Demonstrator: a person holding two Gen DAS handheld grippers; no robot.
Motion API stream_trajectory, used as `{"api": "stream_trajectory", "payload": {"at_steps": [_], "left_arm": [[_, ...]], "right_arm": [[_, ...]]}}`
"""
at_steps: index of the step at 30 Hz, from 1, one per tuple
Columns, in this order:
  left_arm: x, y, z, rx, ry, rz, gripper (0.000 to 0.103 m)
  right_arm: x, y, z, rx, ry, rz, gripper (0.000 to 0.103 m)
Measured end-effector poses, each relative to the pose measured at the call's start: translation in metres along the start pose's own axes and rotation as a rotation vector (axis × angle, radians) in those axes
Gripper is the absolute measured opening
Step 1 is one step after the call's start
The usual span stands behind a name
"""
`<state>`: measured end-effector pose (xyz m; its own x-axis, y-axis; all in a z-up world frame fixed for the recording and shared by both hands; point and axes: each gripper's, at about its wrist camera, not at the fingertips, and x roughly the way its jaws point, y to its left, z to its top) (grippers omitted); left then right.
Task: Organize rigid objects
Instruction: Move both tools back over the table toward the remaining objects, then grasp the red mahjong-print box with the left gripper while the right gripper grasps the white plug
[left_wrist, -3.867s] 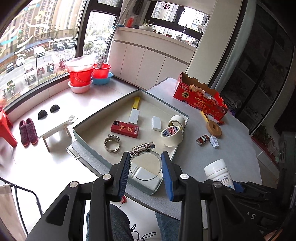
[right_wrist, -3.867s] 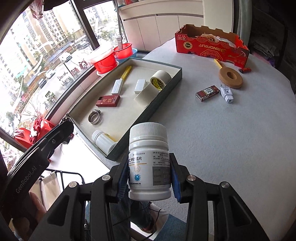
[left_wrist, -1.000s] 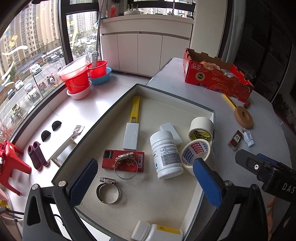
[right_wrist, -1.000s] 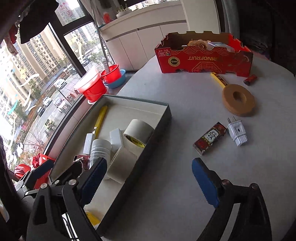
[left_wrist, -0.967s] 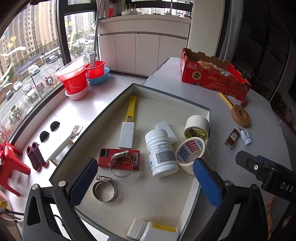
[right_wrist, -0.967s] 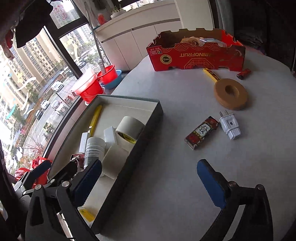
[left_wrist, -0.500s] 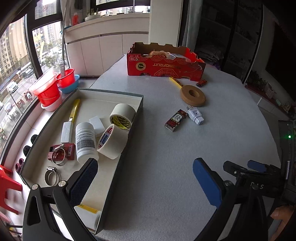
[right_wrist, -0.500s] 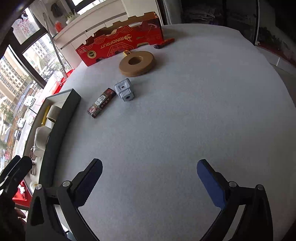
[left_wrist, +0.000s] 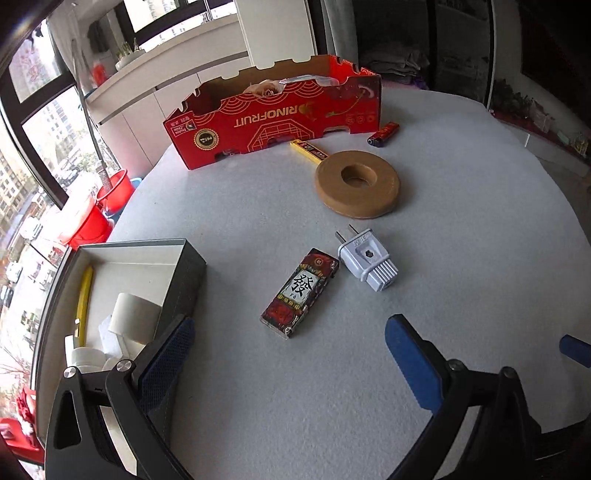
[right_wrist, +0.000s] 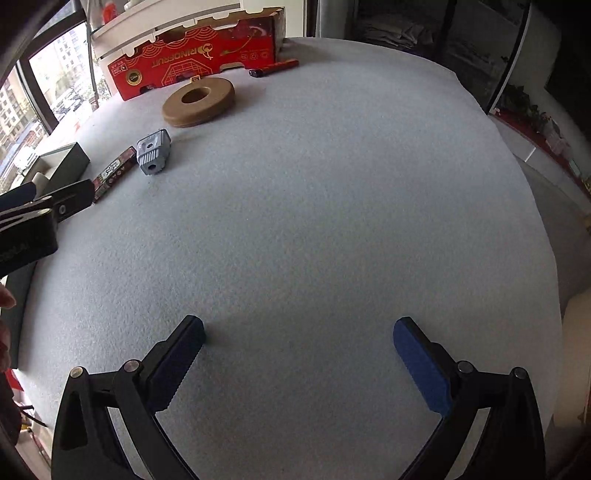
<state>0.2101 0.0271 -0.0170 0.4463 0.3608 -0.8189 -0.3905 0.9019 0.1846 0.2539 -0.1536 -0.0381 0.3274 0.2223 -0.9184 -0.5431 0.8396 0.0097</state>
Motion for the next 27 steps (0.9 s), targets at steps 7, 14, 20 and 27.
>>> {"api": "stream_trajectory", "payload": {"at_steps": [7, 14, 20, 27], "left_arm": [[0.044, 0.005, 0.017, -0.047, 0.068, -0.063, 0.103], [0.038, -0.027, 0.008, 0.065, 0.003, -0.308, 0.103], [-0.001, -0.035, -0.038, 0.094, -0.007, -0.466, 0.103], [-0.040, 0.011, -0.084, -0.181, -0.011, -0.404, 0.103]], "right_arm": [[0.005, 0.001, 0.005, -0.029, -0.023, 0.015, 0.103], [0.003, -0.012, 0.008, 0.019, -0.067, 0.011, 0.103], [-0.013, -0.057, 0.033, 0.221, -0.148, 0.090, 0.103], [0.019, -0.002, 0.107, 0.213, -0.060, 0.287, 0.103]]}}
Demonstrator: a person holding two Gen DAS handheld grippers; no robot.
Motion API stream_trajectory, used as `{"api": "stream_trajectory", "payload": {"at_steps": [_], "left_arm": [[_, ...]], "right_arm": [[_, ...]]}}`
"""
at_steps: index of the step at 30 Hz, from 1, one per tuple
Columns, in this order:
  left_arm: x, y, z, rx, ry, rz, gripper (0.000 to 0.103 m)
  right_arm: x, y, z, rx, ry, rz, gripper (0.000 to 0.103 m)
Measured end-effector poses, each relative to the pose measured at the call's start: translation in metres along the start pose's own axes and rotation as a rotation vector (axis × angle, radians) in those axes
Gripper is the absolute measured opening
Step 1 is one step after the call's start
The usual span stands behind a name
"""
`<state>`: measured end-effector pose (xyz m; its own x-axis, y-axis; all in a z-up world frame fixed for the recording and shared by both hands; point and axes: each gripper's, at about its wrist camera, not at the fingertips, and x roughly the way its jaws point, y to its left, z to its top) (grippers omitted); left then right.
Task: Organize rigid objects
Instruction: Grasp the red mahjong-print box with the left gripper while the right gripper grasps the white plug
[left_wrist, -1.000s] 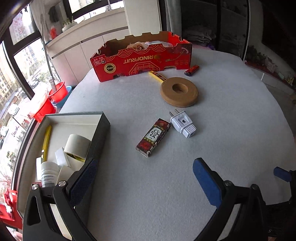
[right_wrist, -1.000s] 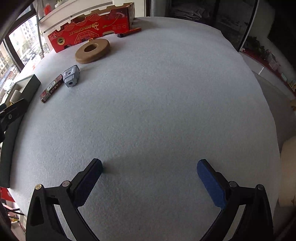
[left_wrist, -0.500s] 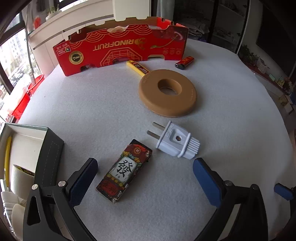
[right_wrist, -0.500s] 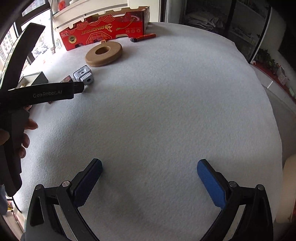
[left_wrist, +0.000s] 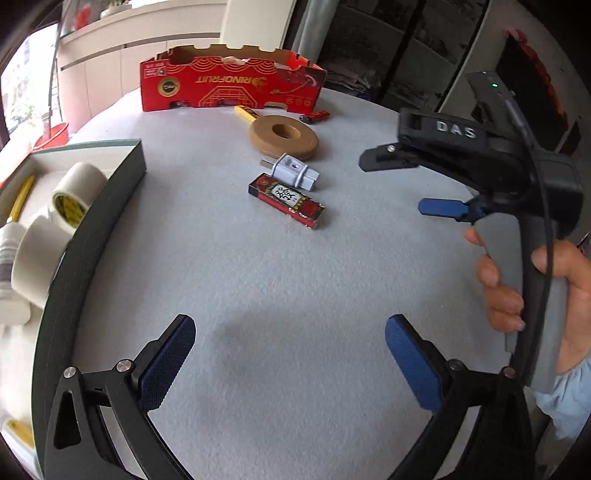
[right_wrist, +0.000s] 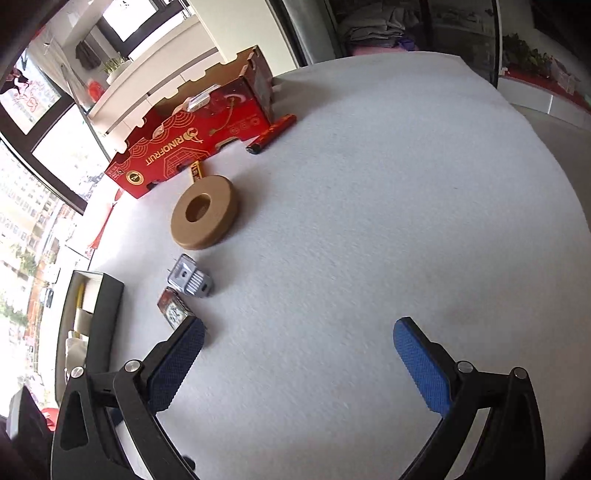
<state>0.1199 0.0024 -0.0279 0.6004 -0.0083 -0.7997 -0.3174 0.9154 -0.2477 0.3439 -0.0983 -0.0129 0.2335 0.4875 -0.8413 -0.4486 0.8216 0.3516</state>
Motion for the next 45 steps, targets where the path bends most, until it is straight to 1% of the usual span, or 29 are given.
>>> {"api": "stream_trajectory", "payload": {"at_steps": [2, 4, 5, 7, 8, 9, 10, 11, 13, 15, 19, 21, 22, 24, 26, 27, 28, 30, 31, 33, 34, 35, 37, 40, 41, 42, 43, 44, 45], "left_arm": [[-0.010, 0.010, -0.007, -0.035, 0.006, 0.004, 0.103], [-0.017, 0.016, -0.016, -0.052, 0.024, 0.010, 0.103], [-0.019, 0.019, -0.018, -0.058, 0.034, 0.011, 0.103], [-0.023, 0.024, -0.025, -0.066, 0.042, 0.018, 0.103], [-0.025, 0.025, -0.028, -0.068, 0.043, 0.019, 0.103], [-0.026, 0.027, -0.029, -0.069, 0.042, 0.022, 0.103], [-0.026, 0.029, -0.029, -0.069, 0.041, 0.027, 0.103], [-0.026, 0.030, -0.029, -0.072, 0.039, 0.026, 0.103], [-0.027, 0.032, -0.029, -0.081, 0.035, 0.014, 0.103], [-0.028, 0.031, -0.029, -0.078, 0.030, 0.011, 0.103], [-0.033, 0.034, -0.036, -0.085, 0.027, 0.003, 0.103], [-0.034, 0.034, -0.039, -0.096, 0.030, -0.006, 0.103], [-0.034, 0.034, -0.040, -0.099, 0.034, -0.004, 0.103], [-0.037, 0.032, -0.040, -0.104, 0.036, 0.001, 0.103], [-0.047, 0.030, -0.044, -0.107, 0.019, 0.007, 0.103], [-0.050, 0.030, -0.046, -0.105, 0.012, 0.012, 0.103], [-0.053, 0.030, -0.047, -0.104, 0.010, 0.015, 0.103], [-0.056, 0.033, -0.051, -0.109, 0.013, 0.028, 0.103], [-0.056, 0.035, -0.052, -0.115, 0.017, 0.032, 0.103], [-0.054, 0.042, -0.054, -0.134, 0.024, 0.041, 0.103], [-0.054, 0.046, -0.054, -0.147, 0.025, 0.047, 0.103], [-0.054, 0.050, -0.054, -0.162, 0.023, 0.050, 0.103], [-0.056, 0.053, -0.055, -0.178, 0.012, 0.044, 0.103], [-0.059, 0.052, -0.058, -0.168, 0.006, 0.031, 0.103], [-0.059, 0.052, -0.061, -0.163, 0.009, 0.032, 0.103], [-0.059, 0.051, -0.064, -0.160, 0.016, 0.034, 0.103], [-0.058, 0.050, -0.065, -0.158, 0.023, 0.035, 0.103], [-0.059, 0.049, -0.066, -0.157, 0.024, 0.035, 0.103], [-0.061, 0.047, -0.065, -0.153, 0.019, 0.038, 0.103]], "right_arm": [[0.020, 0.029, 0.014, -0.042, 0.025, 0.005, 0.103], [0.040, 0.057, 0.025, -0.092, 0.020, -0.022, 0.103], [0.051, 0.069, 0.029, -0.129, 0.022, -0.057, 0.103], [0.079, 0.084, 0.034, -0.181, 0.084, -0.190, 0.103], [0.085, 0.089, 0.033, -0.199, 0.090, -0.242, 0.103], [0.086, 0.093, 0.031, -0.217, 0.086, -0.270, 0.103], [0.086, 0.091, 0.027, -0.210, 0.103, -0.266, 0.103], [0.083, 0.089, 0.021, -0.215, 0.102, -0.295, 0.103], [0.068, 0.072, 0.006, -0.191, 0.096, -0.313, 0.103], [0.048, 0.044, -0.012, -0.146, 0.100, -0.348, 0.103], [0.003, -0.018, -0.056, -0.014, 0.117, -0.362, 0.103], [-0.015, -0.023, -0.063, 0.007, 0.069, -0.266, 0.103], [-0.021, -0.014, -0.061, -0.019, 0.031, -0.222, 0.103], [-0.020, 0.013, -0.049, -0.129, -0.016, -0.180, 0.103], [-0.005, 0.035, -0.026, -0.204, -0.048, -0.155, 0.103], [0.005, 0.042, -0.016, -0.216, -0.050, -0.152, 0.103], [0.017, 0.050, -0.003, -0.221, -0.046, -0.115, 0.103], [0.040, 0.065, 0.014, -0.233, -0.036, -0.007, 0.103], [0.052, 0.072, 0.018, -0.250, -0.015, 0.014, 0.103], [0.072, 0.086, 0.020, -0.291, 0.061, 0.051, 0.103], [0.076, 0.090, 0.015, -0.308, 0.101, 0.062, 0.103], [0.073, 0.097, 0.006, -0.357, 0.084, 0.044, 0.103], [0.063, 0.109, -0.022, -0.473, 0.117, 0.089, 0.103], [0.040, 0.113, -0.070, -0.587, 0.210, 0.223, 0.103], [0.031, 0.110, -0.084, -0.594, 0.247, 0.284, 0.103], [0.022, 0.105, -0.095, -0.574, 0.289, 0.357, 0.103], [0.013, 0.098, -0.104, -0.537, 0.307, 0.413, 0.103], [0.004, 0.088, -0.109, -0.496, 0.293, 0.422, 0.103], [-0.006, 0.076, -0.113, -0.443, 0.255, 0.387, 0.103]]}}
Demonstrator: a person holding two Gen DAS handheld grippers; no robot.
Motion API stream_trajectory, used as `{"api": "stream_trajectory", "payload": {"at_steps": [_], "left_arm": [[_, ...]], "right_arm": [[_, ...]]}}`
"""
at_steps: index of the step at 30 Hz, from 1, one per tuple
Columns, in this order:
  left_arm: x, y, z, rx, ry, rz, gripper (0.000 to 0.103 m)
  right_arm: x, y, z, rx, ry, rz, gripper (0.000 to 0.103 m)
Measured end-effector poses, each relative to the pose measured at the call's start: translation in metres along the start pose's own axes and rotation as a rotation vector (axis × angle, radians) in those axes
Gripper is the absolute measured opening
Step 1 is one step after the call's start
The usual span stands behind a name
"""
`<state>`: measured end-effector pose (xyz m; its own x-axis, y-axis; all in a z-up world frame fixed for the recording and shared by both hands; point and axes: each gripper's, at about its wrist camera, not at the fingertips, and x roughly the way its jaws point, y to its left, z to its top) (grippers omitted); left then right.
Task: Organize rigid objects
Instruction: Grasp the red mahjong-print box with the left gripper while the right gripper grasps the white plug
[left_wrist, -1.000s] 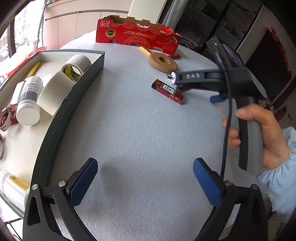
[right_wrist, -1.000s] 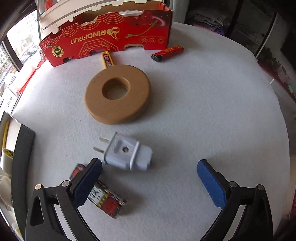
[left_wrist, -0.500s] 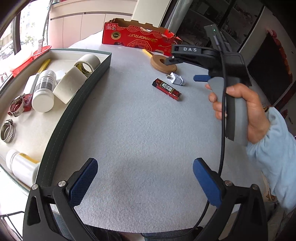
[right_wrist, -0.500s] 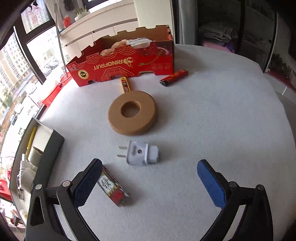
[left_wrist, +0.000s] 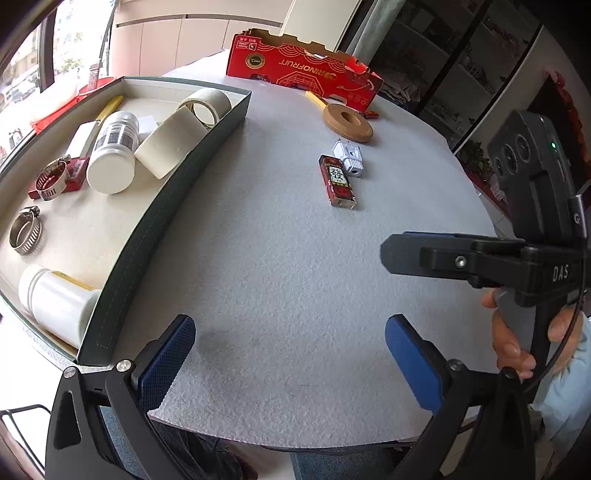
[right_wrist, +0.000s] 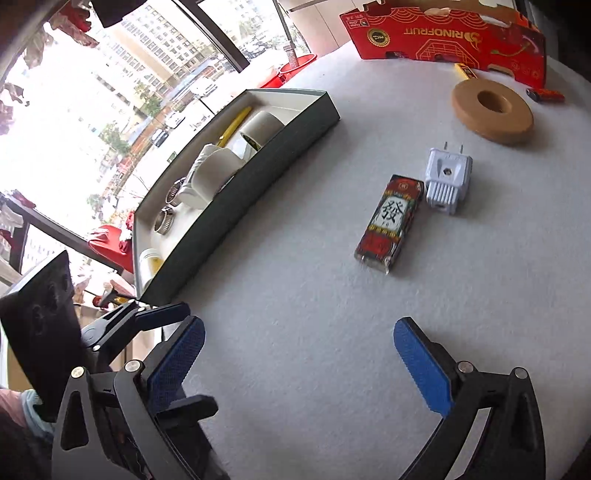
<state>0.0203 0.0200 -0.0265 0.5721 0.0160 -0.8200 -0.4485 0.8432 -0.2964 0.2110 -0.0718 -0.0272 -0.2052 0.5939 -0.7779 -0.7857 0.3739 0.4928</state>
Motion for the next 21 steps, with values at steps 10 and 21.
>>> {"api": "stream_trajectory", "payload": {"at_steps": [10, 21], "left_arm": [[0.041, -0.051, 0.095, 0.071, -0.117, 0.118, 0.103], [0.113, -0.033, 0.117, 0.078, -0.023, 0.305, 0.103]], "right_arm": [[-0.044, -0.078, -0.012, 0.353, -0.113, -0.502, 0.103], [-0.061, -0.084, -0.010, 0.387, -0.137, -0.491, 0.103]]}}
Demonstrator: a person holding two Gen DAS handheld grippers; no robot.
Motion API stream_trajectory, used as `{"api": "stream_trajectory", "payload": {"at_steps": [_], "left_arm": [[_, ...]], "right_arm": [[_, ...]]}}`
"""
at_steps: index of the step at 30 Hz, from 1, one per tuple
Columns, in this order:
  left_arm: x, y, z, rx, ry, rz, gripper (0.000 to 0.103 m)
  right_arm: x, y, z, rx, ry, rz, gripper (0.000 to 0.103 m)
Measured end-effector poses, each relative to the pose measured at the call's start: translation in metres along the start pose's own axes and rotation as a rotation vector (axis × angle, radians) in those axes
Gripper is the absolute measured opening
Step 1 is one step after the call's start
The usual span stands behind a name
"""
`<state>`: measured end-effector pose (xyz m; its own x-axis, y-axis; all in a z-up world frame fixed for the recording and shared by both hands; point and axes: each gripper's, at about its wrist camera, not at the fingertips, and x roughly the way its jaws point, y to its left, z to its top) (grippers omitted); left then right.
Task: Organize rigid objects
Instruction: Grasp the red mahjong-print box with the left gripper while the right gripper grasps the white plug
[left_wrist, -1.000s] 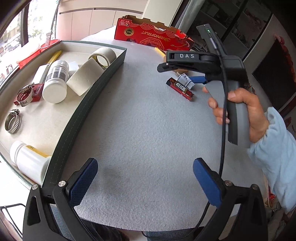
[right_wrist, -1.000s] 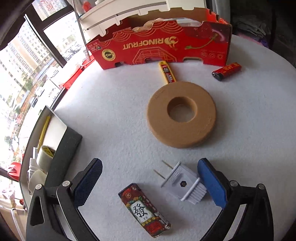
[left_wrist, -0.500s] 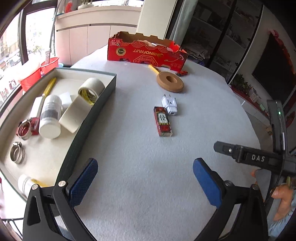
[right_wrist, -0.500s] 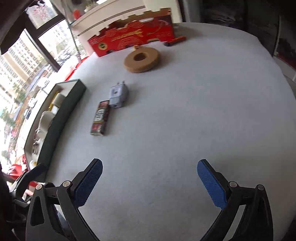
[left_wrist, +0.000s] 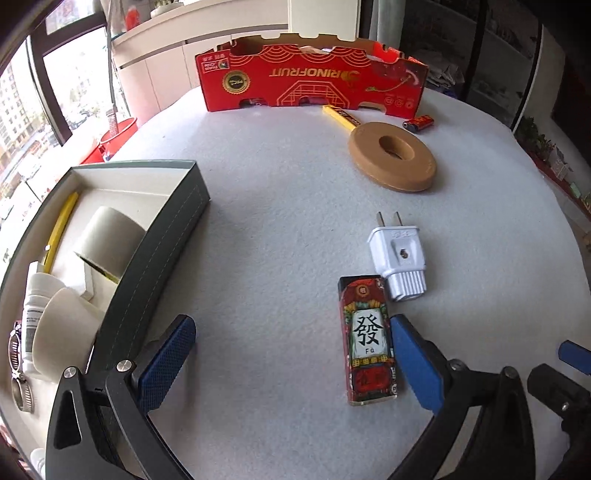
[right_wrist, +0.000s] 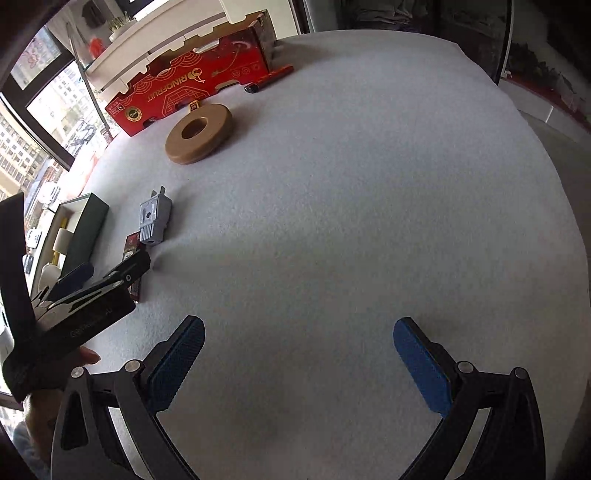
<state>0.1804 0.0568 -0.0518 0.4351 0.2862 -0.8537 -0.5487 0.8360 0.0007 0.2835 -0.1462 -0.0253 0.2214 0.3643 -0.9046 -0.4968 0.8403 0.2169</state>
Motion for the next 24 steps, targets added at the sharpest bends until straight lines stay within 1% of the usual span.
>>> {"api": "stream_trajectory", "payload": {"at_steps": [2, 5, 7, 9, 11, 13, 14, 15, 16, 17, 18, 19, 20, 22, 24], "left_arm": [[-0.001, 0.001, -0.004, 0.002, -0.006, 0.016, 0.103], [-0.003, -0.002, -0.006, 0.025, -0.032, 0.032, 0.103], [-0.003, -0.002, -0.006, 0.030, -0.039, 0.030, 0.103], [-0.003, 0.001, -0.007, 0.022, -0.038, 0.016, 0.103], [-0.004, 0.003, -0.008, 0.014, -0.038, 0.006, 0.103], [-0.004, 0.002, -0.008, 0.014, -0.045, 0.008, 0.103], [-0.004, 0.002, -0.008, 0.012, -0.048, 0.007, 0.103], [-0.004, 0.002, -0.008, 0.010, -0.050, 0.005, 0.103], [-0.004, 0.003, -0.008, 0.003, -0.052, 0.002, 0.103], [-0.004, 0.004, -0.009, -0.003, -0.053, -0.001, 0.103], [-0.004, 0.002, -0.008, 0.006, -0.055, 0.006, 0.103], [-0.004, 0.002, -0.008, 0.008, -0.053, 0.007, 0.103], [-0.004, 0.002, -0.007, 0.005, -0.048, 0.005, 0.103], [-0.004, 0.000, -0.006, 0.010, -0.031, -0.006, 0.103], [-0.004, -0.010, -0.004, 0.046, -0.018, -0.031, 0.103]], "right_arm": [[0.004, 0.014, 0.013, -0.023, -0.008, 0.017, 0.103], [0.017, 0.048, 0.036, -0.074, 0.003, 0.050, 0.103], [0.029, 0.073, 0.052, -0.113, 0.005, 0.036, 0.103], [0.040, 0.092, 0.063, -0.155, 0.015, -0.004, 0.103], [0.055, 0.106, 0.070, -0.180, 0.054, -0.032, 0.103], [0.067, 0.117, 0.073, -0.201, 0.086, -0.037, 0.103], [0.072, 0.122, 0.074, -0.217, 0.097, -0.050, 0.099], [0.071, 0.128, 0.075, -0.241, 0.076, -0.067, 0.095], [0.072, 0.133, 0.074, -0.264, 0.074, -0.075, 0.087], [0.071, 0.137, 0.073, -0.298, 0.071, -0.131, 0.072], [0.069, 0.138, 0.071, -0.316, 0.059, -0.125, 0.057], [0.066, 0.136, 0.070, -0.328, 0.055, -0.129, 0.048], [0.063, 0.131, 0.069, -0.330, 0.056, -0.127, 0.032], [0.057, 0.115, 0.066, -0.317, 0.069, -0.112, 0.032], [0.049, 0.090, 0.056, -0.290, 0.070, -0.137, 0.032]]}}
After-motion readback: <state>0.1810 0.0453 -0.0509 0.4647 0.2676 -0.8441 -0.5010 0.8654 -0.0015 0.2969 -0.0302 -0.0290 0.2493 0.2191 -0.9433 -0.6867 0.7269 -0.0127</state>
